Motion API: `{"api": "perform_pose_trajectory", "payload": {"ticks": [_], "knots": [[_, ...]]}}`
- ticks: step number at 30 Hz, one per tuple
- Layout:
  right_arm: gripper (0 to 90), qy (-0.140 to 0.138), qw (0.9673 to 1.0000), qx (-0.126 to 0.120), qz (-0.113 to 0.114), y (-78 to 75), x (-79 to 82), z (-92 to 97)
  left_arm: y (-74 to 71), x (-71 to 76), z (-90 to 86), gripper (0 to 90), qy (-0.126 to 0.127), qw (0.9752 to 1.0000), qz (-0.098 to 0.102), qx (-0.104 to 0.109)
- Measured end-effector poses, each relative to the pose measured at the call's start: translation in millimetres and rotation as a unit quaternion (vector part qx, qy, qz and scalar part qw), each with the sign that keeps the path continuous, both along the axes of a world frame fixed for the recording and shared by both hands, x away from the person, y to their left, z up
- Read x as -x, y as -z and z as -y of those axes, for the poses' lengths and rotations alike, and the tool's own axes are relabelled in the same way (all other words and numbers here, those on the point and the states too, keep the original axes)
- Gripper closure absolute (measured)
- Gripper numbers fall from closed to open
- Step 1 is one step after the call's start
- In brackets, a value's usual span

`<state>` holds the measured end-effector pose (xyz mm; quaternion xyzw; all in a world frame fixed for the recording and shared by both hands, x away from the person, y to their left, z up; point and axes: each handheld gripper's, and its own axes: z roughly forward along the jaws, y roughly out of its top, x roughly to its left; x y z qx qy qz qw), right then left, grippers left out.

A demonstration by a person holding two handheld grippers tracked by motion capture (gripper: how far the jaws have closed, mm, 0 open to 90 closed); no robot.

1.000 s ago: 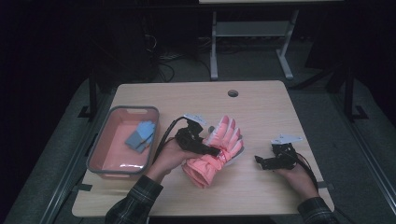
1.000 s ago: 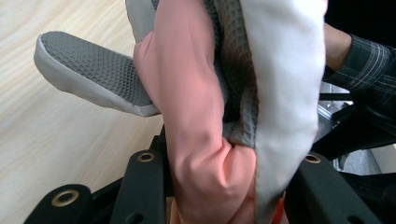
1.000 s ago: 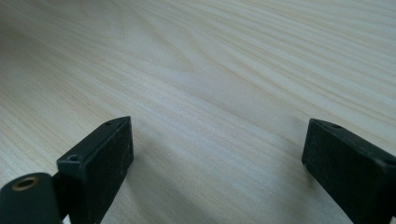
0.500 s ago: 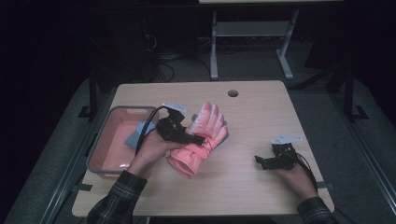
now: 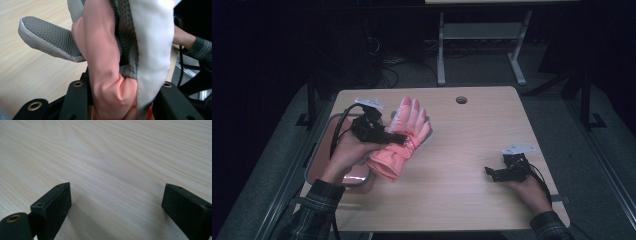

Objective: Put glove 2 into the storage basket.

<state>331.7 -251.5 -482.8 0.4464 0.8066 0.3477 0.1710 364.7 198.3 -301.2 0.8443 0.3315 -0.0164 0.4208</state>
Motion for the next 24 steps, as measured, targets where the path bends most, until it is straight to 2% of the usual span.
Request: {"api": "perform_pose_trajectory", "payload": {"ticks": [3,4,7,9,10,14,16,18,20,21,24], "knots": [[8.3,0.001,1.0000,0.000,0.000,0.0,0.2,-0.1,-5.4,0.1,-18.1,60.5,-0.019,0.9998,0.004,-0.001],[8.3,0.001,1.0000,0.000,0.000,0.0,0.2,-0.1,-5.4,0.1,-18.1,60.5,-0.019,0.9998,0.004,-0.001],[8.3,0.001,1.0000,0.000,0.000,0.0,0.1,-0.1,-8.3,1.0,-32.7,60.5,-0.033,0.9995,0.004,-0.002],[8.3,0.001,1.0000,0.000,0.000,0.0,0.1,-0.1,-9.0,1.4,-47.5,60.5,-0.050,0.9987,0.003,-0.004],[8.3,0.001,1.0000,0.000,0.000,0.0,0.1,-0.1,-9.0,1.4,-47.5,60.5,-0.050,0.9987,0.003,-0.004],[8.3,0.001,1.0000,0.000,0.000,0.0,0.2,-0.1,-10.1,2.8,-72.8,60.5,-0.078,0.9969,0.003,-0.006],[8.3,0.001,1.0000,0.000,0.000,0.0,0.2,-0.1,-10.3,3.0,-77.7,60.5,-0.084,0.9965,0.003,-0.005],[8.3,0.001,1.0000,0.000,0.000,0.0,0.2,-0.1,-10.9,3.5,-90.9,60.5,-0.100,0.9949,0.003,-0.009],[8.3,0.001,1.0000,0.000,0.000,0.0,0.2,-0.1,-10.9,3.5,-95.1,60.5,-0.104,0.9945,0.003,-0.011],[8.3,0.001,1.0000,0.000,0.000,0.0,0.2,-0.1,-10.6,4.0,-102.6,60.5,-0.115,0.9933,0.002,-0.010],[8.3,0.001,1.0000,0.000,0.000,0.0,0.2,-0.1,-9.9,4.0,-110.3,60.5,-0.124,0.9921,0.003,-0.014]]}}
